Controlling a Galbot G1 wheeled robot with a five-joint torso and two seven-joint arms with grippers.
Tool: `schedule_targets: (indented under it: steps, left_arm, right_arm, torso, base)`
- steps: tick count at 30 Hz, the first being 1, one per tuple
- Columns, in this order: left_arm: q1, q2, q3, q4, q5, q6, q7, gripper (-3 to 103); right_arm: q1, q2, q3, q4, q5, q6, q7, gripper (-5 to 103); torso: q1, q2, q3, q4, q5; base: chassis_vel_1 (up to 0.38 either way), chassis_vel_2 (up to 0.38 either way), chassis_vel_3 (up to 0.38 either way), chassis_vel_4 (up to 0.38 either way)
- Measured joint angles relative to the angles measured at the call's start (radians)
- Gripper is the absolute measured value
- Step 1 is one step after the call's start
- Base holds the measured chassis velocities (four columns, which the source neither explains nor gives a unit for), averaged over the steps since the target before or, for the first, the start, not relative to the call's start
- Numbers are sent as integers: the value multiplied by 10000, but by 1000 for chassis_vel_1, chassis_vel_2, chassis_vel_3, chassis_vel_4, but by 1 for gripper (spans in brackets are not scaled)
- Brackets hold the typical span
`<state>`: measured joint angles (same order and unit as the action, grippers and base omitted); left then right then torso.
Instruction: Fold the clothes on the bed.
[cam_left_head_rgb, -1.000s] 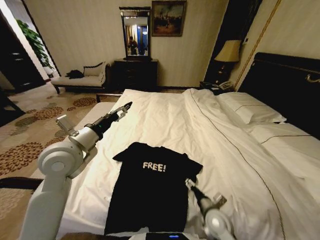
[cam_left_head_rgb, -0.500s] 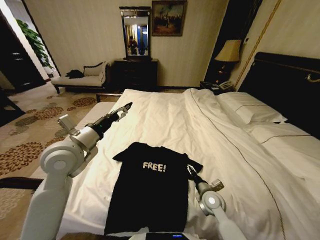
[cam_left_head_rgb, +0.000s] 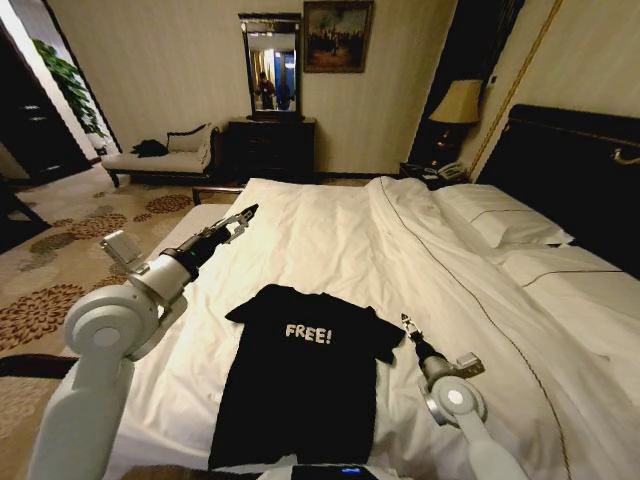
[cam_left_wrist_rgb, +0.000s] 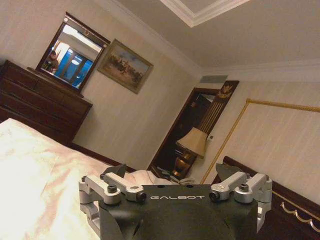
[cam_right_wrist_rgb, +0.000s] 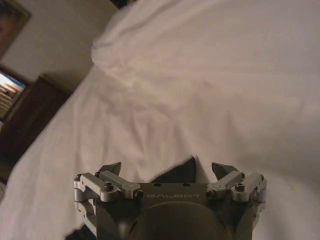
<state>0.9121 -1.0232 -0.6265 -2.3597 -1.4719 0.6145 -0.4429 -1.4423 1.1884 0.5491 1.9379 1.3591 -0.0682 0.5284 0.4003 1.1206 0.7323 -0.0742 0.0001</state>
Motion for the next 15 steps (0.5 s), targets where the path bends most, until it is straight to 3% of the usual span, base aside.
schedule_targets:
  steps: [3,6,8,10,14,15]
  left_arm:
    - [-35,-17,177,57,44,7,-1,100]
    - [-11,-28,217,61,63,10,-2,100]
    - [-3,-26,222,65,69,12,-3,100]
    - [-7,-18,219,71,69,12,-4,100]
    - [-45,29,176,131,69,12,-4,100]
    - [-45,29,176,131,69,12,-4,100]
  right_arm:
    - [158,50,-205,-430,-69,-151,-135,102]
    - [235,48,-309,-635,-136,-212,-260,98]
    - [300,46,-379,-800,-225,-233,-396,89]
    - [310,50,-387,-821,-239,-234,-429,89]
    - [362,59,-395,-934,-341,-206,-616,67]
    - [362,59,-395,-934,-341,-206,-616,67]
  torso:
    - [0,0,0,0,-1]
    - [1,0,0,-1,-1]
    - [0,0,0,0,-1]
    - [1,0,0,-1,-1]
    - [0,0,1,0,-3]
    - [0,0,1,0,-3]
  base:
    - [0,0,0,0]
    - [0,0,0,0]
    - [0,0,0,0]
    - [0,0,0,0]
    - [0,0,0,0]
    - [0,0,0,0]
